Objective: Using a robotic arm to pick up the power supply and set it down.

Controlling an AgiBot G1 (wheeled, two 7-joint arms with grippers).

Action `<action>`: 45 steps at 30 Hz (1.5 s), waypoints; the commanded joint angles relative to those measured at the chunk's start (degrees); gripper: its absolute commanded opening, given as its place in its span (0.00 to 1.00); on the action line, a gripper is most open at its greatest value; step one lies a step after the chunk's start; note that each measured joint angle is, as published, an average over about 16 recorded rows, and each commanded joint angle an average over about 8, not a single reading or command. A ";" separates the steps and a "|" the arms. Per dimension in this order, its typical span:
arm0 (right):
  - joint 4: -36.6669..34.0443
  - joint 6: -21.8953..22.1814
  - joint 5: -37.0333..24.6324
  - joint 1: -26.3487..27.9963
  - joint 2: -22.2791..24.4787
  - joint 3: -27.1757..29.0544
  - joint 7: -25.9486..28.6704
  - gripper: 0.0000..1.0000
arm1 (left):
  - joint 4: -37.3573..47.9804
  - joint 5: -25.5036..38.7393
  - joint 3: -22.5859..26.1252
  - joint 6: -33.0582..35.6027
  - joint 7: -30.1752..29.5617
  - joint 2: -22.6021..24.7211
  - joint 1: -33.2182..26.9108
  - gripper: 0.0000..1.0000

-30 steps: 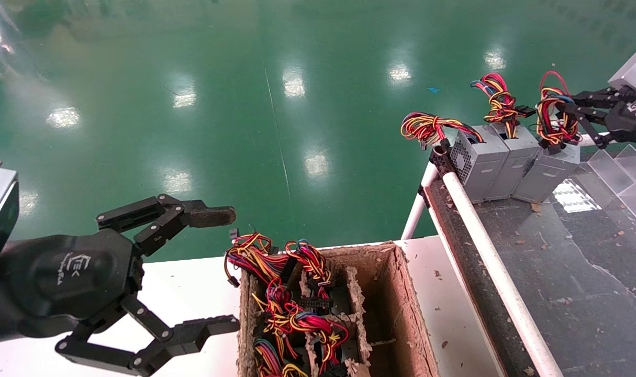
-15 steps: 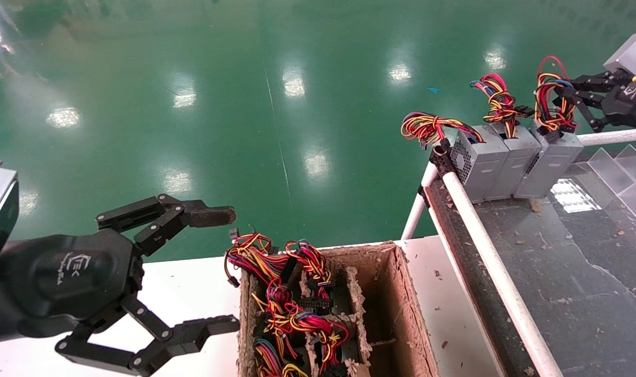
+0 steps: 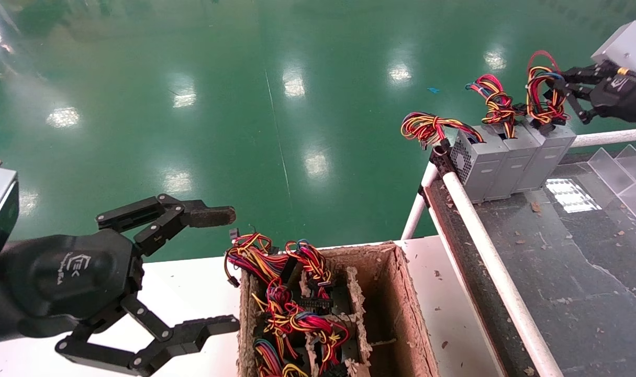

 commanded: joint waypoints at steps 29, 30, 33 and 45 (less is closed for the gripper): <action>-9.60 -5.46 0.97 4.73 -0.73 0.56 -3.57 1.00 | 0.00 -0.01 0.01 0.00 0.00 0.00 0.00 1.00; -9.84 -5.41 0.96 4.75 -0.74 0.56 -3.66 1.00 | 0.00 -0.01 0.01 0.00 0.00 0.00 0.00 1.00; -10.52 -5.40 0.95 4.84 -0.71 0.56 -3.84 1.00 | 0.00 -0.01 0.01 0.00 0.00 0.00 0.00 1.00; -12.56 -6.35 -0.32 6.35 -0.15 -0.32 -2.94 1.00 | 0.00 -0.01 0.01 0.00 0.01 0.00 0.00 1.00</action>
